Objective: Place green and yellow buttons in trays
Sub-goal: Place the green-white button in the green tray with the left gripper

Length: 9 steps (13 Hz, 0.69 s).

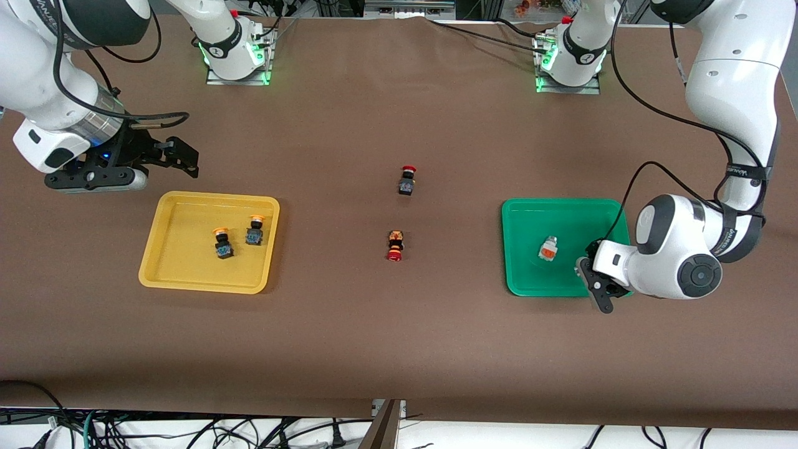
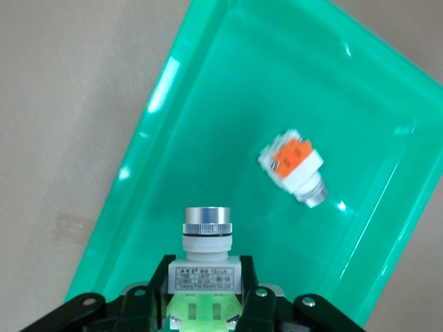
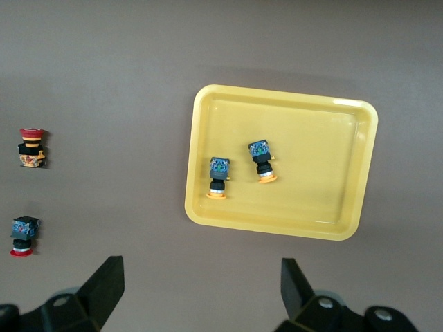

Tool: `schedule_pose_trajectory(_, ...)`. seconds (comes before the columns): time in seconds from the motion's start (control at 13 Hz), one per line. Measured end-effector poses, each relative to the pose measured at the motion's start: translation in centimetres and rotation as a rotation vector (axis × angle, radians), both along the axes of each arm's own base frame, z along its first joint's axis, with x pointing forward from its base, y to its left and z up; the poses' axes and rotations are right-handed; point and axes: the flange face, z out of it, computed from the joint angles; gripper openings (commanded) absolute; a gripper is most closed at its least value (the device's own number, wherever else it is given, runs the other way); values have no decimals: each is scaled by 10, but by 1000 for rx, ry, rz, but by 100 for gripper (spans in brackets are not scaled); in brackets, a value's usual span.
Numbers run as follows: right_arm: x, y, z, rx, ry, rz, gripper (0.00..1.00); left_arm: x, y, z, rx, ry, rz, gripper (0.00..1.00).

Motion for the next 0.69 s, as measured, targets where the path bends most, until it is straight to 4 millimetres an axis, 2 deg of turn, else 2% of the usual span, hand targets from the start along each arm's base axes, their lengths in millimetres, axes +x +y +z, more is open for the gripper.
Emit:
schedule_pose_trajectory(0.15,2,-1,8,0,-18,-2,100,-2,-3,-1,0,9,-4,100)
schedule_pose_trajectory(0.31,5,-11,15,-5,-33,-17,100,-2,-6,23,17,12,19,100)
schedule_pose_trajectory(0.46,7,-20,18,-5,-40,-31,100,-5,-9,79,71,-2,117,100)
schedule_pose_trajectory(0.69,8,-22,21,-3,-46,-33,100,-23,-22,179,181,-60,390,100)
